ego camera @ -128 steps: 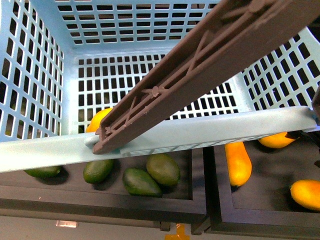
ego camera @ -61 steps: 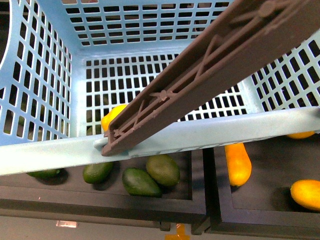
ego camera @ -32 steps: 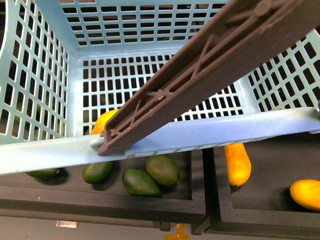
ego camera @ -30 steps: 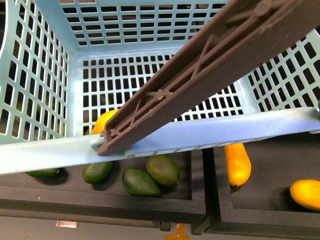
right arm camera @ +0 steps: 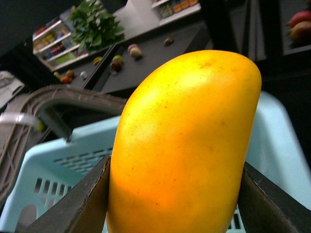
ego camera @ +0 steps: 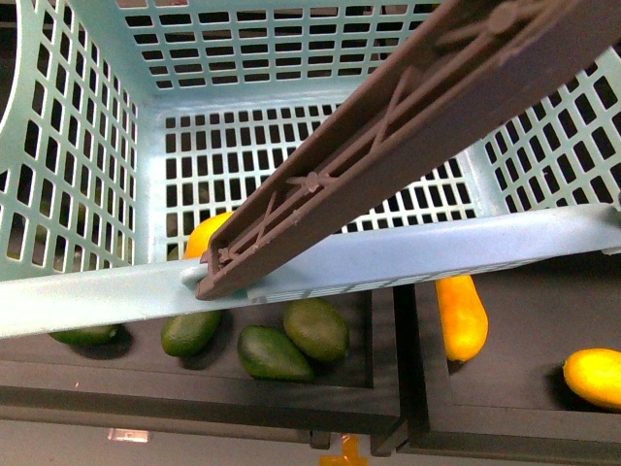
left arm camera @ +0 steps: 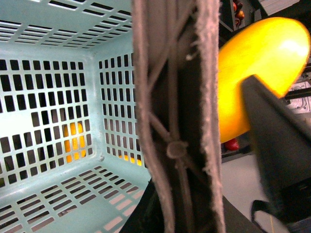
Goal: Pick lemon and mango into basket
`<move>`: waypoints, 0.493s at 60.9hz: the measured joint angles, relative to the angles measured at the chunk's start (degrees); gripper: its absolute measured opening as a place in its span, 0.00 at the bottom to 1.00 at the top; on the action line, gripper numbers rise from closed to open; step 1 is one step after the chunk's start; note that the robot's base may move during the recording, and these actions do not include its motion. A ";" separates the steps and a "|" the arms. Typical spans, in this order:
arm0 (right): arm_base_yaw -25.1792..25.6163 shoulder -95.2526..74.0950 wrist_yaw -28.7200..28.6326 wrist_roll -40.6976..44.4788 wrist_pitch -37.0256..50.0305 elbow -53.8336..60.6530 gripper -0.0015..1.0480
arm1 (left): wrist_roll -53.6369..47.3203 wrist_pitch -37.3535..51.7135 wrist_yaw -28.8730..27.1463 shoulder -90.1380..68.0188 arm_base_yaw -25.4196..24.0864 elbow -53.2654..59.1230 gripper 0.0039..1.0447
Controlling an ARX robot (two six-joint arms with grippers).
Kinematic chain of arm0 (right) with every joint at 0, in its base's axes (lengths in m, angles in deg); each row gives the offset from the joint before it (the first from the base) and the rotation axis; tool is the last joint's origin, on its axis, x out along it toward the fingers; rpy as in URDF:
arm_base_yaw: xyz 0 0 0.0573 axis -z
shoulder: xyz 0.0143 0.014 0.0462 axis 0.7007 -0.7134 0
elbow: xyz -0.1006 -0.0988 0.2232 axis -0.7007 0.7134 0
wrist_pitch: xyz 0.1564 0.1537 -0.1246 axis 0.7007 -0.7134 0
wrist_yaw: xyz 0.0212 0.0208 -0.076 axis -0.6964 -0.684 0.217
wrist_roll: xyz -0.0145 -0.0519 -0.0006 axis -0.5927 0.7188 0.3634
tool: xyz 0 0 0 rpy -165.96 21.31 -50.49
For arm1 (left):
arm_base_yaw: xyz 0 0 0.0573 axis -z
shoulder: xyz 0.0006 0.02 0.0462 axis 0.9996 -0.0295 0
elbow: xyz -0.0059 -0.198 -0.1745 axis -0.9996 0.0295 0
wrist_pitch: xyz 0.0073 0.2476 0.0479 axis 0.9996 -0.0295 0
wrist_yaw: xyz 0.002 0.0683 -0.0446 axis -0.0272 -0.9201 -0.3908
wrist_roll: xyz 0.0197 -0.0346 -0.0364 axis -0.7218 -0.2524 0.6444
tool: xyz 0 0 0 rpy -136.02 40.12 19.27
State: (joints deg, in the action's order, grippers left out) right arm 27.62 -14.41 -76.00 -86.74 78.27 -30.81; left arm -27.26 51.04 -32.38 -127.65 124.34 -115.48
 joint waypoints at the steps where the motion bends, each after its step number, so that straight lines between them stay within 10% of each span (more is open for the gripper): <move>1: -0.59 -0.76 -0.02 0.20 0.28 0.42 0.60 | 0.02 0.00 0.04 0.00 0.00 0.00 0.04; 14: 0.28 -5.77 3.19 -1.16 4.22 4.20 0.93 | -0.07 0.00 -0.09 -0.02 0.00 0.00 0.04; 30: 5.86 1.27 15.72 -0.15 4.90 6.82 0.89 | -0.15 -0.07 -0.24 -0.02 -0.09 0.15 0.04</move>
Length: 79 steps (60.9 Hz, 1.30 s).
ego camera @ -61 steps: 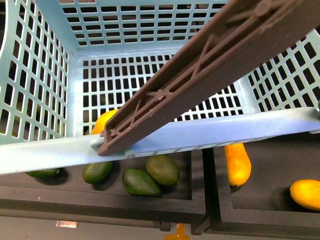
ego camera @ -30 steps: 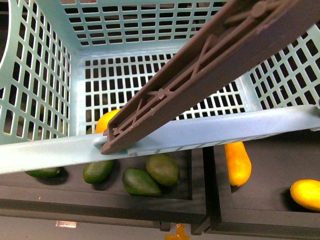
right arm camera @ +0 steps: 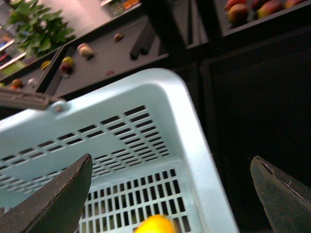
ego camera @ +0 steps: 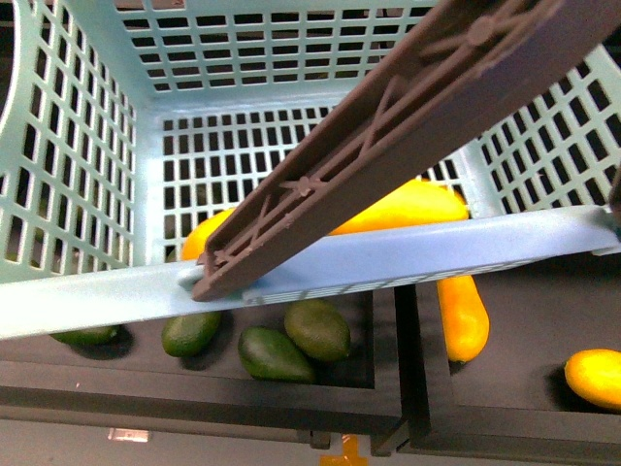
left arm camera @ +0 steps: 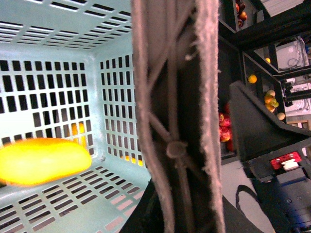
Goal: Pick lemon and mango into basket
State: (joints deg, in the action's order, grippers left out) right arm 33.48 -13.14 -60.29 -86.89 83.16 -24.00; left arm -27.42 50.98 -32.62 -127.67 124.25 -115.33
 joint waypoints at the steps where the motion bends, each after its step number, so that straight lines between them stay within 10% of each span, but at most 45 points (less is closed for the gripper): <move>1: 0.22 0.39 0.37 0.94 1.22 0.55 0.87 | 0.00 0.00 0.09 0.00 0.00 0.00 0.04; 11: 3.43 7.52 -0.57 19.78 14.45 13.07 0.53 | 0.22 0.00 0.46 0.00 0.11 0.00 0.04; 28: 6.38 16.83 -3.41 23.89 16.06 24.85 0.02 | 0.09 0.00 0.20 0.00 0.00 0.00 0.04; 79: 10.82 39.76 -7.80 24.04 6.29 37.33 0.02 | 0.15 0.00 0.22 0.00 0.00 0.00 0.04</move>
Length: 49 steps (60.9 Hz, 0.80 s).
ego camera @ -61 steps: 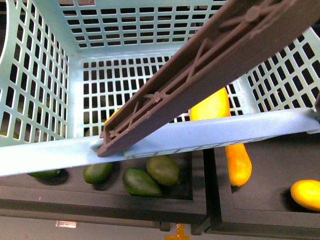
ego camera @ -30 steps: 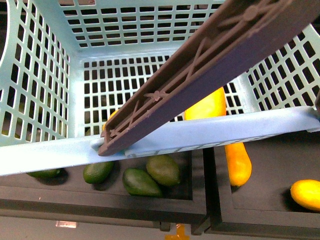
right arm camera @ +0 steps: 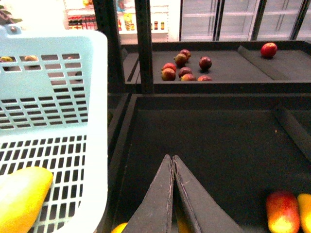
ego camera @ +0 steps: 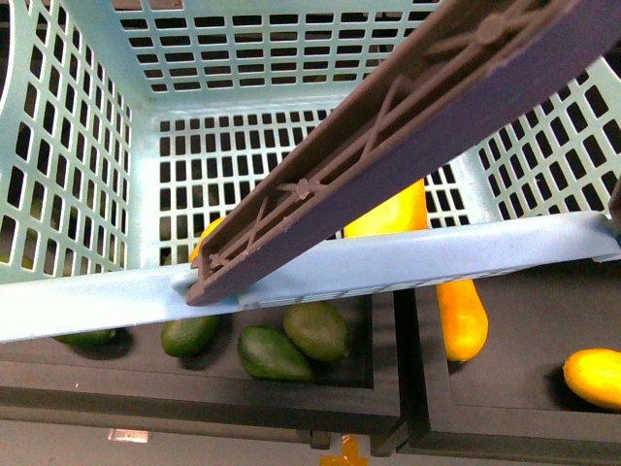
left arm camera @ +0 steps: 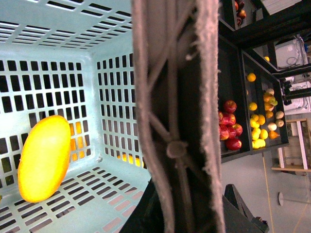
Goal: Pick lemon and mango into basket
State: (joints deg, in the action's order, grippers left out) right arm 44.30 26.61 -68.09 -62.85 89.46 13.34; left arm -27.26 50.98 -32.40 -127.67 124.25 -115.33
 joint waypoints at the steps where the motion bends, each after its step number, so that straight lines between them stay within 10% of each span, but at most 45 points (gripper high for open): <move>1: 0.00 0.52 0.15 0.00 -0.31 0.02 0.02 | 0.00 0.00 -0.04 0.00 0.00 0.00 0.04; 49: 0.00 18.64 -0.04 0.04 -17.77 0.02 0.02 | 0.00 0.00 0.02 0.00 0.00 0.00 0.04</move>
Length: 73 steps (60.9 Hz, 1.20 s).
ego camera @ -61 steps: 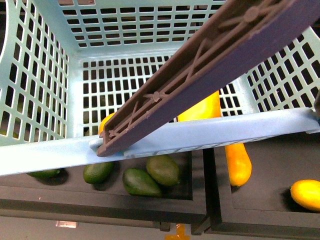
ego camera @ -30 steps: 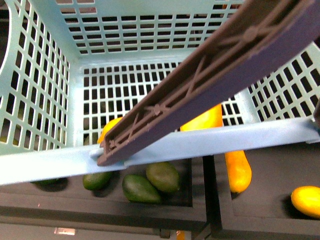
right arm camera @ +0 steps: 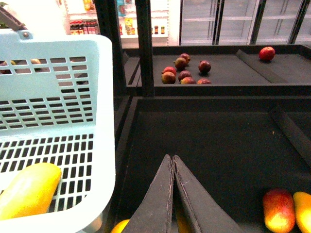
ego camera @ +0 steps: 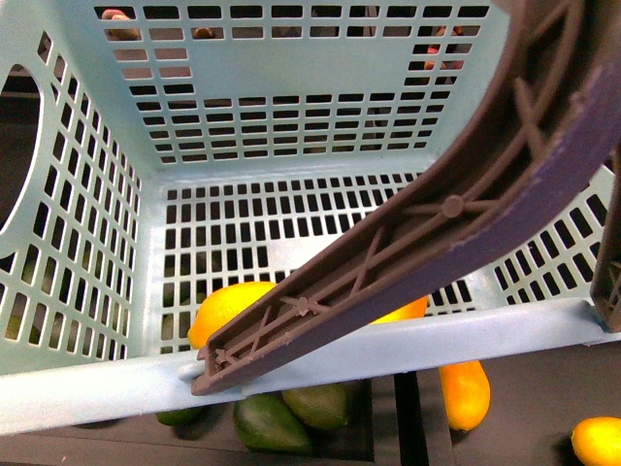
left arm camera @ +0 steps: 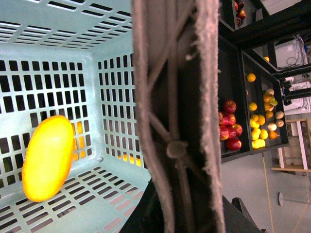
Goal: Pick lemon and mango into basket
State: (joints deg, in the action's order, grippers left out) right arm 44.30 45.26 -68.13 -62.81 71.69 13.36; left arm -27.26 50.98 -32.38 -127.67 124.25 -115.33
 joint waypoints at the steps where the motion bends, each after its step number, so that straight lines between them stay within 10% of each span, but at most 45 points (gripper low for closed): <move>1: 0.00 0.15 0.00 0.00 -0.15 0.00 0.02 | 0.00 0.00 0.00 0.00 0.00 0.00 0.04; 39: 0.00 12.11 0.04 0.00 -12.44 -0.02 0.02 | -0.02 0.00 0.02 0.00 0.00 0.00 0.04; 73: 0.00 12.15 0.22 0.11 -12.46 -0.02 0.87 | -0.07 0.00 -0.07 0.00 0.22 0.00 0.04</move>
State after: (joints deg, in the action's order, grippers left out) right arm 44.30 57.41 -67.92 -62.70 59.23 13.34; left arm -27.33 50.98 -32.44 -127.67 124.47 -115.33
